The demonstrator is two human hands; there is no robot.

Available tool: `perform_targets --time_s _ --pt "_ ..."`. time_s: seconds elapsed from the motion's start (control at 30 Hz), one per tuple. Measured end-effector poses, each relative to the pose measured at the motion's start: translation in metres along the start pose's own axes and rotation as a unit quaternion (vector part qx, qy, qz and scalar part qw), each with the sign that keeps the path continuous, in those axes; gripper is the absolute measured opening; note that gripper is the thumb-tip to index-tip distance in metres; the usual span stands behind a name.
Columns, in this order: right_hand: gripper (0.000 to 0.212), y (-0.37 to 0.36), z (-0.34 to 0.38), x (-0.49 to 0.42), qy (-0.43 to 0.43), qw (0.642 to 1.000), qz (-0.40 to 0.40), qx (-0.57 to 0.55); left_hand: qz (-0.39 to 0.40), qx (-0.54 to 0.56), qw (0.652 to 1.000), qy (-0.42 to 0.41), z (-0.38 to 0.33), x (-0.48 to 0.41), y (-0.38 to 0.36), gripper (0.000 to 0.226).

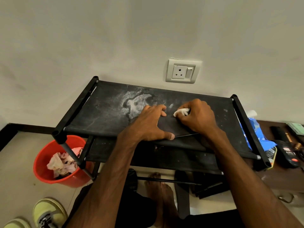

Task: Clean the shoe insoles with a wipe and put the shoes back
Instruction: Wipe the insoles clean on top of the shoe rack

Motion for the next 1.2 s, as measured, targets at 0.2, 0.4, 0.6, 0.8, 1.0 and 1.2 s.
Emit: perform_targets --time_s 0.2,0.4,0.6,0.8,1.0,1.2 --pt "0.011 0.013 -0.030 0.010 0.009 0.992 -0.084 -0.098 -0.002 -0.005 1.000 -0.014 0.002 0.000 0.004 0.095" --pt "0.012 0.014 -0.035 0.016 0.032 0.986 -0.083 -0.139 -0.001 -0.005 1.000 -0.026 0.004 0.002 0.009 0.090" --pt "0.008 0.010 -0.031 0.015 0.069 0.986 -0.031 -0.146 0.013 -0.039 0.999 -0.026 0.004 0.003 0.013 0.089" --pt "0.007 0.002 -0.021 0.008 0.092 0.991 0.000 -0.097 -0.027 -0.081 0.996 -0.027 -0.006 -0.004 0.000 0.076" --pt "0.010 0.008 -0.030 0.003 0.044 0.999 0.007 -0.023 -0.019 -0.083 0.996 -0.013 -0.004 -0.007 -0.002 0.073" --pt "0.013 -0.012 -0.001 -0.005 0.074 0.995 0.046 0.044 -0.015 -0.084 0.996 -0.007 0.000 -0.007 -0.002 0.073"
Point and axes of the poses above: each hand's wrist, its own x-axis away from the middle knuckle, its own y-axis out of the back of the hand, z = x × y, the point moved 2 cm from there along -x, towards the middle knuckle, and after that the axes turned 9 degrees about z, right-handed, at the moved point
